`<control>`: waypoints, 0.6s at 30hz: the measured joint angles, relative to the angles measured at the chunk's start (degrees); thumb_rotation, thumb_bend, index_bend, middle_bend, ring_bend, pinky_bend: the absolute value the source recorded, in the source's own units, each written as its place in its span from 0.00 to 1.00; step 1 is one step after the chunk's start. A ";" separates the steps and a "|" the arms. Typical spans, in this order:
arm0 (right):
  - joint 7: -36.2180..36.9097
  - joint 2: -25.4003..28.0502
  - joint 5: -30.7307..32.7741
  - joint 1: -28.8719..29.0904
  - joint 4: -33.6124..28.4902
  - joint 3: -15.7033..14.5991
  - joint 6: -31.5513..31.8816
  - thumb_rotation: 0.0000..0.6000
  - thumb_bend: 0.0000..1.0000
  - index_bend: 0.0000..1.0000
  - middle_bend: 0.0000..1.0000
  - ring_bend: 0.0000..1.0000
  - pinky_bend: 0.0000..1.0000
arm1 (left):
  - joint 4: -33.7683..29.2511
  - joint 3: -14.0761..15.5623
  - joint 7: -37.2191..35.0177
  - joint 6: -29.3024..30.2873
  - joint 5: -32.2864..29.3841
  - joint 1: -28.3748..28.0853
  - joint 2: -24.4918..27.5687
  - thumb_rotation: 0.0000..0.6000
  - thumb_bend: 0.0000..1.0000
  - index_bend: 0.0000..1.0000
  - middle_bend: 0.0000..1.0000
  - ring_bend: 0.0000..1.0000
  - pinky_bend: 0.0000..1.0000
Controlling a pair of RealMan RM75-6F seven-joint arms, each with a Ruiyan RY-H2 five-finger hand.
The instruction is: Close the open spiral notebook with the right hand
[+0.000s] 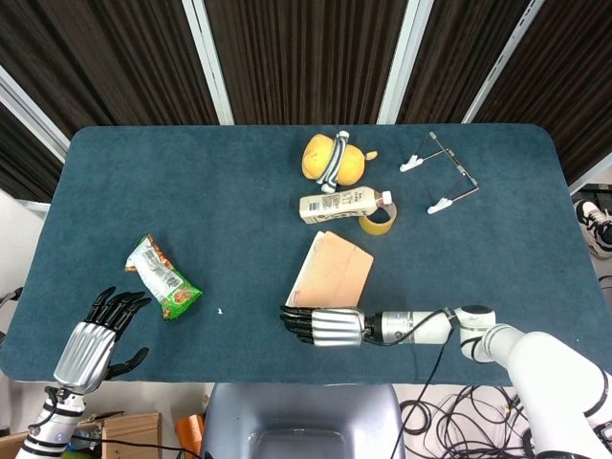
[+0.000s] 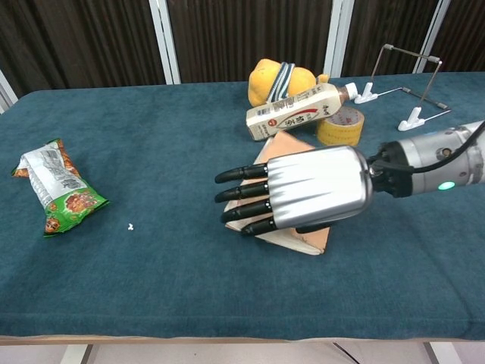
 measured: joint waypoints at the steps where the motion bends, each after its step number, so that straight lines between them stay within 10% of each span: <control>1: 0.26 -0.65 0.25 0.12 0.39 0.12 0.45 1.00 0.10 0.00 0.00 0.00 0.00 | -0.03 0.04 0.07 -0.01 0.03 0.02 0.01 1.00 0.26 0.20 0.16 0.13 0.09; 10: -0.99 1.21 8.45 -3.80 -4.47 3.69 5.42 1.00 0.13 0.00 0.02 0.02 0.07 | 0.17 0.12 0.10 0.69 -0.17 0.57 0.49 1.00 0.26 0.20 0.16 0.13 0.09; 18: -2.61 12.14 29.62 -11.57 -27.92 6.41 -3.50 1.00 0.32 0.00 0.05 0.04 0.14 | 0.44 0.11 0.06 0.56 -0.33 0.63 0.57 1.00 0.26 0.20 0.16 0.13 0.09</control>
